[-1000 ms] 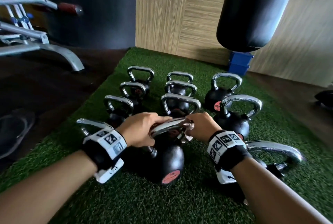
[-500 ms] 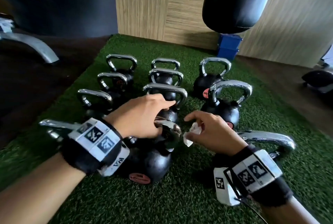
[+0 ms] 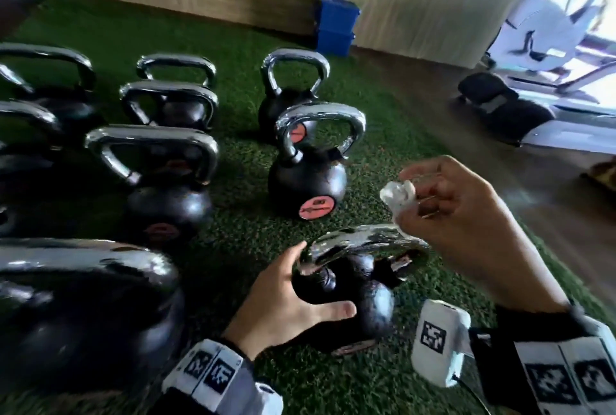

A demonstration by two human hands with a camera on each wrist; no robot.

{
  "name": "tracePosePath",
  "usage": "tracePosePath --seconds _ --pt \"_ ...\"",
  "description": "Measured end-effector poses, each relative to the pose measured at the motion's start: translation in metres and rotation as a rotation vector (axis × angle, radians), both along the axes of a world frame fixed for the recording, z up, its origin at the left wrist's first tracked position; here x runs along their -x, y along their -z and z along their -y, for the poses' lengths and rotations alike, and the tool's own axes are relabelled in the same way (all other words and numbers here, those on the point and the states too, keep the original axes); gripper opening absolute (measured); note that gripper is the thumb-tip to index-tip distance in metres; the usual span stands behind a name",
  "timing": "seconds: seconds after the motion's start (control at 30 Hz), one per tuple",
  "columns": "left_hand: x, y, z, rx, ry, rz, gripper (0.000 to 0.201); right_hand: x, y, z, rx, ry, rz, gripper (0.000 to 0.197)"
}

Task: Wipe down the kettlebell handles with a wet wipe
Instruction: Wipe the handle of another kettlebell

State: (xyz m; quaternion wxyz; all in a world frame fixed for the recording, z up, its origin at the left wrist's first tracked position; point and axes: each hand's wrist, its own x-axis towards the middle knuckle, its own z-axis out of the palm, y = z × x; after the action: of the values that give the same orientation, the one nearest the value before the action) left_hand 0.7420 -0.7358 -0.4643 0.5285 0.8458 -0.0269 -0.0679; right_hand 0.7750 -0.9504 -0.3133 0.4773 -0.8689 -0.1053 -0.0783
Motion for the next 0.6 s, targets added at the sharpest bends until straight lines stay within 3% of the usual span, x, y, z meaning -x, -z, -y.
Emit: tracePosePath --seconds 0.07,0.13,0.27,0.37,0.5,0.6 --pt "-0.007 0.021 0.018 0.171 -0.070 0.041 0.074 -0.001 0.001 0.015 0.004 0.031 -0.012 0.036" --pt "-0.014 0.037 0.034 0.311 -0.136 0.057 0.058 0.000 0.001 0.024 0.035 0.059 -0.004 0.036" --pt "-0.018 0.058 0.050 0.449 -0.292 0.112 0.074 0.005 -0.002 0.030 0.126 0.063 0.044 0.021" --pt "-0.017 0.062 0.053 0.477 -0.306 0.147 0.062 0.012 -0.003 0.026 0.223 0.018 0.106 0.018" --pt "-0.019 0.060 0.055 0.515 -0.279 0.182 0.042 0.016 0.005 0.018 0.365 -0.038 0.204 0.030" --pt "-0.019 0.063 0.056 0.510 -0.308 0.187 0.040 0.017 0.012 0.016 0.420 -0.123 0.261 0.017"
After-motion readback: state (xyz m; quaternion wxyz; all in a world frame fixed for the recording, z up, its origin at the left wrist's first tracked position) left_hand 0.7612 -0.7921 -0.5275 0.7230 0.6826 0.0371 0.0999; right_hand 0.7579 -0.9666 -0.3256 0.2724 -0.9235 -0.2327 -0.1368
